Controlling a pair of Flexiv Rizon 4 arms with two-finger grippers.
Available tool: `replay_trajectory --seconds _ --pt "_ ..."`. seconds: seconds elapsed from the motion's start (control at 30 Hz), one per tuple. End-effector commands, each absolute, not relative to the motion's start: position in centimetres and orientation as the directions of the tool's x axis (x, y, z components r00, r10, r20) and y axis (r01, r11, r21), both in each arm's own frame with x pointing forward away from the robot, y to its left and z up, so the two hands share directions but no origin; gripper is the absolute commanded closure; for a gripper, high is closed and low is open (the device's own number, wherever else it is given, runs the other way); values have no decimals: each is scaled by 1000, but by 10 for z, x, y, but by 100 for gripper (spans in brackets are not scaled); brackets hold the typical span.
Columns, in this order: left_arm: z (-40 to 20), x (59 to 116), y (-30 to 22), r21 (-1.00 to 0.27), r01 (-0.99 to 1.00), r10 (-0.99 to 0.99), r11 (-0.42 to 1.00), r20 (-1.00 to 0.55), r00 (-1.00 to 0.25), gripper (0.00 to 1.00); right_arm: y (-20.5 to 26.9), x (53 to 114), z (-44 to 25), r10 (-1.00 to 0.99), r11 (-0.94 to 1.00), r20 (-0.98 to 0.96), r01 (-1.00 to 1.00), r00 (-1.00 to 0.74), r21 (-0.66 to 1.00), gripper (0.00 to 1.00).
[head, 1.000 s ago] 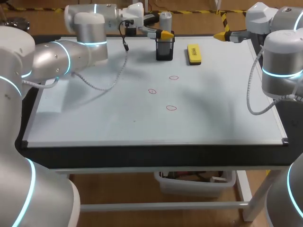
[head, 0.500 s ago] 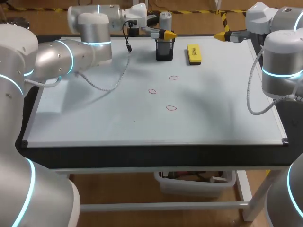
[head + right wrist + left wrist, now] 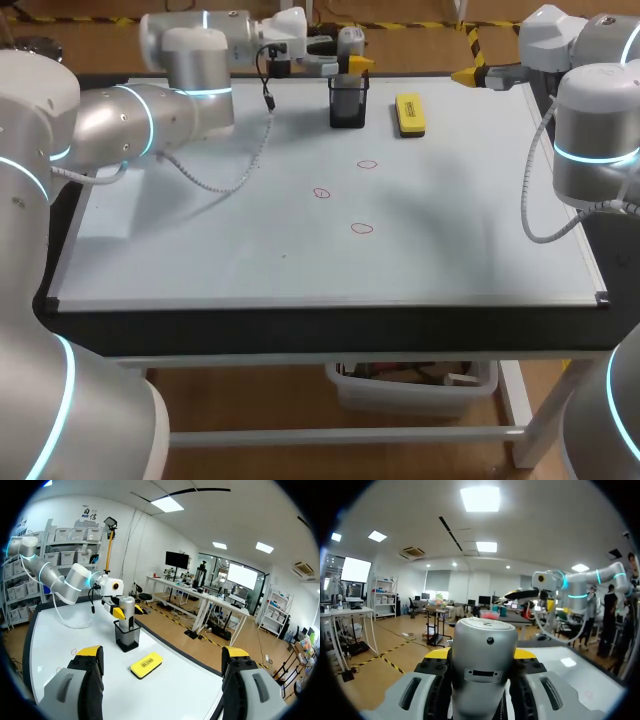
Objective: Pick up the inspection probe, press it on each red-marked spot on the whiteboard one by one, put down the probe, pick up the eraser, and wipe off all the red marks.
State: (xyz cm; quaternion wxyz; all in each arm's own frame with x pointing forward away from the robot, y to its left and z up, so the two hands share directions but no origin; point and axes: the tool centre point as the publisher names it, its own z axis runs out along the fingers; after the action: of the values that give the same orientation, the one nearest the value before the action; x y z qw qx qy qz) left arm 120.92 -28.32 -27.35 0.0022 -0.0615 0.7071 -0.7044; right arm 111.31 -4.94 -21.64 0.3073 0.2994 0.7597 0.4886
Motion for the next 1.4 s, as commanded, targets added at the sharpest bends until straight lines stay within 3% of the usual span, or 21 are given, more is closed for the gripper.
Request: replay_trajectory --seconds 0.03,1.4 --pt "-279 1220 -283 -997 -77 -17 -2 77 -997 100 -50 1113 -216 755 344 -174 156 -632 926 0" --pt "-162 1198 -264 -998 58 17 -25 -59 -998 100 -50 1113 -216 755 344 -174 156 -632 926 0"
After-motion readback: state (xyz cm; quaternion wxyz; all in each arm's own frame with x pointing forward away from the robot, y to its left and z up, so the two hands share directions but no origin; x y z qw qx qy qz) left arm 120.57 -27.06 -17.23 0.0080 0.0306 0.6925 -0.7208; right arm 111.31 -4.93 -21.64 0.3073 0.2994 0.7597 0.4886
